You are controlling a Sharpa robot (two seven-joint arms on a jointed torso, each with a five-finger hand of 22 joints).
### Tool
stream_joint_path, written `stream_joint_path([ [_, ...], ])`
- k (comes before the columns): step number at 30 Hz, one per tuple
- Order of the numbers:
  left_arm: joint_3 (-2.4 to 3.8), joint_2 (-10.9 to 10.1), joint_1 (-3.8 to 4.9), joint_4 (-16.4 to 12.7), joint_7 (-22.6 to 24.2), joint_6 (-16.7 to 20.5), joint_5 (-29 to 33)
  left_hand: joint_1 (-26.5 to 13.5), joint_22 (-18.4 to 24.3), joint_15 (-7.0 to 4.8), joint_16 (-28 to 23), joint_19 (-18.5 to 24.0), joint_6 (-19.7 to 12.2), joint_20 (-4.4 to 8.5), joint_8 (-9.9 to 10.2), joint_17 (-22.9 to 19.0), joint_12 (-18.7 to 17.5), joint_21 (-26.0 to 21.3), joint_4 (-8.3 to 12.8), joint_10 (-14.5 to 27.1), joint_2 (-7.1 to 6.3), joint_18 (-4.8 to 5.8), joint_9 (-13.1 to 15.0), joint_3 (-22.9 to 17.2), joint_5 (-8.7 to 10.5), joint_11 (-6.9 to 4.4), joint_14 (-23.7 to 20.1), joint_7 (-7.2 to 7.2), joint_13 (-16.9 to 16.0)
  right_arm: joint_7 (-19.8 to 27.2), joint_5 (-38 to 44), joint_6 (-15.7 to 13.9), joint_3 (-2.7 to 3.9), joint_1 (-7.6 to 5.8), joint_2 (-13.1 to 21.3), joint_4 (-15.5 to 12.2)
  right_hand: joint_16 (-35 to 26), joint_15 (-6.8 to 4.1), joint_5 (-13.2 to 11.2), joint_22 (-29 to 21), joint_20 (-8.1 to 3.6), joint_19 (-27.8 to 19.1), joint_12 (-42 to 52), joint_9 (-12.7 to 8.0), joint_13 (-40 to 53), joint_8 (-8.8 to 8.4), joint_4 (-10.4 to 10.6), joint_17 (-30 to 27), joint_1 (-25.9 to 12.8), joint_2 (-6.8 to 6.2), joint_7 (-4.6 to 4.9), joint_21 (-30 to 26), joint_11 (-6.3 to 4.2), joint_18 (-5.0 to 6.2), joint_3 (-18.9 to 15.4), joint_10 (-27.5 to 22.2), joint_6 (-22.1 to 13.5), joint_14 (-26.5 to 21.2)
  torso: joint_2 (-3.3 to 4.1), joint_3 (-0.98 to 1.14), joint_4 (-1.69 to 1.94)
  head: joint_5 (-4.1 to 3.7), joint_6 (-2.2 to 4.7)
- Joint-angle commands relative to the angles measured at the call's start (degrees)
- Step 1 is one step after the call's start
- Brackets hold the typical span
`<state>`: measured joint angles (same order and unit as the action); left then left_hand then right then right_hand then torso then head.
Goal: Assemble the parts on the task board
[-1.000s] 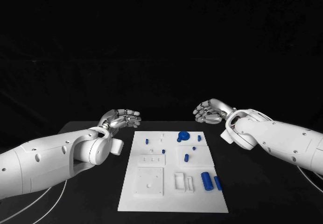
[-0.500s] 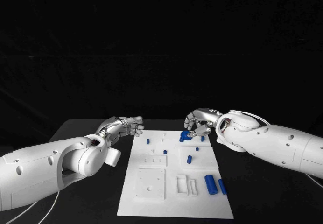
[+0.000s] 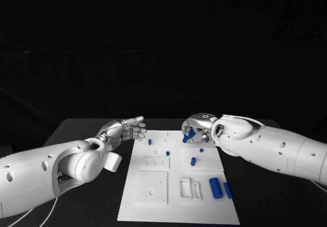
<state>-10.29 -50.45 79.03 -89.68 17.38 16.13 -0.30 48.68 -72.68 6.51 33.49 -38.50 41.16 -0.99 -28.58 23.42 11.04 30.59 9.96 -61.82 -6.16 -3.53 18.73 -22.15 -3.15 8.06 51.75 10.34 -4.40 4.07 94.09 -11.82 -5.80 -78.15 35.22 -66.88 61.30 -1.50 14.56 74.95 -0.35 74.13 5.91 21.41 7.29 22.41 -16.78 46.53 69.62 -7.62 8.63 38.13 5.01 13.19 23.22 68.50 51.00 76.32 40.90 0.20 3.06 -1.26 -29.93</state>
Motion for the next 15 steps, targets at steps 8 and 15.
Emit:
stream_joint_path([
  [8,0.07,-0.03,0.55,-1.52,-0.50,-1.41,0.58,0.76,0.15,-0.25,-0.34,-0.07,0.58,0.44,0.38,0.14,-0.36,-0.40,0.91,-0.57,0.96,-0.45,0.15,0.35,-0.15,-0.02,-0.22,0.05,0.16,-2.94,5.72,1.42,0.00,-0.25,-0.91,0.73,1.61,0.04,-3.40,1.32,-1.03,1.37,-1.04,0.11,0.28,-0.86,-0.01,-0.52,0.90,-0.06,0.17,2.14,0.05,1.81,3.36,0.72,0.93,-0.44,1.29,-0.26,1.17,-0.69,-0.11],
  [15,0.06,0.09,0.55,-1.45,-0.71,-1.52,0.57,1.03,0.19,-0.25,-0.35,-0.12,0.60,0.43,0.45,0.16,-0.39,-0.42,1.20,-0.61,1.21,-0.44,0.18,0.36,-0.23,-0.01,-0.17,0.06,0.18,-3.51,6.62,0.66,0.00,-0.25,-1.04,0.74,2.08,0.14,-3.47,1.29,-0.92,1.12,-1.55,0.29,0.36,-0.90,-0.03,-0.95,0.69,-0.40,-0.10,2.65,0.15,1.81,4.83,0.70,1.60,-0.67,1.86,-0.29,1.33,-0.94,0.03],
])
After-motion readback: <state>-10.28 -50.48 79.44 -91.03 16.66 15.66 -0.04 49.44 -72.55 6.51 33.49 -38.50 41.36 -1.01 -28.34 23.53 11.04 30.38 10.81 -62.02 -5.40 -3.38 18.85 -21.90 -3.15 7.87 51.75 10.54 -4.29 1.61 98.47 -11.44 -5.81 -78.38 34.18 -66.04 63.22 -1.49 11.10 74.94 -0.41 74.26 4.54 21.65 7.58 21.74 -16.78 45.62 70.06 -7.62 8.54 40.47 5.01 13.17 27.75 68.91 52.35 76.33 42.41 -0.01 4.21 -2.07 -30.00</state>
